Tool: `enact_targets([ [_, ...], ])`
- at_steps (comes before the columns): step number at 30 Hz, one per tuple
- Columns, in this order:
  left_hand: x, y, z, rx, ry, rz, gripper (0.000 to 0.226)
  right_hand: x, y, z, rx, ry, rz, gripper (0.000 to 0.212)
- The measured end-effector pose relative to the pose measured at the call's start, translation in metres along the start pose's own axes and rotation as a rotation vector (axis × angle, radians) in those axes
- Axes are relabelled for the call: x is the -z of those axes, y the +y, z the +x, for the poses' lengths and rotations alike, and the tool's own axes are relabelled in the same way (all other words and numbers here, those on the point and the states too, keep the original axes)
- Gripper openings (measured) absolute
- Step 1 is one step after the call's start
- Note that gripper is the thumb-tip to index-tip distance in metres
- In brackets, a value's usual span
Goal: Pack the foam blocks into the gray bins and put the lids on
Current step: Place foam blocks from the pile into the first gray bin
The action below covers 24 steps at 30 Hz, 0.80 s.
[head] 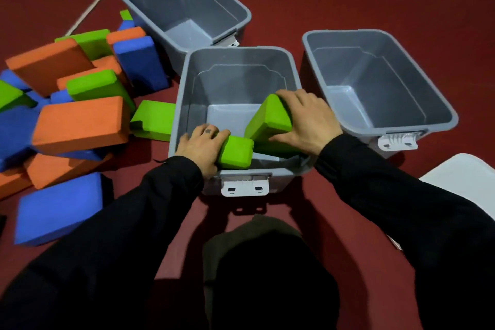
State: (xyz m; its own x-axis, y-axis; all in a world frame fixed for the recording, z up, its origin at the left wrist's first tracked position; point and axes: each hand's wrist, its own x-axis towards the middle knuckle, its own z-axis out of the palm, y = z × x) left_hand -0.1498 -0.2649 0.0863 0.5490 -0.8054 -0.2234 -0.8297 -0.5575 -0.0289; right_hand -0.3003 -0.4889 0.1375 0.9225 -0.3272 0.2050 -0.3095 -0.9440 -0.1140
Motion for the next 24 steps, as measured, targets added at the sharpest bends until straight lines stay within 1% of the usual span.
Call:
enact_targets([
  [3,-0.006,0.01,0.006,0.095,-0.025,0.069,0.084,-0.019,-0.005,0.001,-0.033,-0.009,-0.011,0.098],
  [6,-0.005,0.015,0.015,0.127,-0.039,0.134,0.07,-0.032,-0.004,0.005,-0.037,-0.01,-0.028,0.098],
  [10,-0.006,0.007,0.022,0.182,-0.102,0.105,0.06,-0.033,0.007,0.004,0.078,-0.025,-0.06,0.099],
  [13,-0.007,-0.001,0.027,0.145,-0.2,0.05,0.055,-0.043,0.008,0.0,0.189,-0.142,-0.07,0.099],
  [15,-0.008,-0.006,0.032,0.097,-0.255,-0.009,0.056,-0.049,0.005,0.0,0.184,-0.209,-0.069,0.099],
  [17,-0.014,-0.011,0.038,0.068,-0.313,-0.091,0.064,-0.055,0.002,0.003,0.18,-0.23,-0.066,0.099],
  [19,-0.019,-0.014,0.042,0.104,-0.37,-0.185,0.076,-0.06,-0.001,0.006,0.214,-0.236,-0.083,0.098],
  [21,-0.025,-0.016,0.044,0.166,-0.352,-0.292,0.077,-0.067,-0.003,0.005,0.245,-0.243,-0.104,0.097],
  [24,-0.037,-0.013,0.044,0.203,-0.287,-0.349,0.076,-0.077,0.001,0.001,0.238,-0.264,-0.101,0.095],
])
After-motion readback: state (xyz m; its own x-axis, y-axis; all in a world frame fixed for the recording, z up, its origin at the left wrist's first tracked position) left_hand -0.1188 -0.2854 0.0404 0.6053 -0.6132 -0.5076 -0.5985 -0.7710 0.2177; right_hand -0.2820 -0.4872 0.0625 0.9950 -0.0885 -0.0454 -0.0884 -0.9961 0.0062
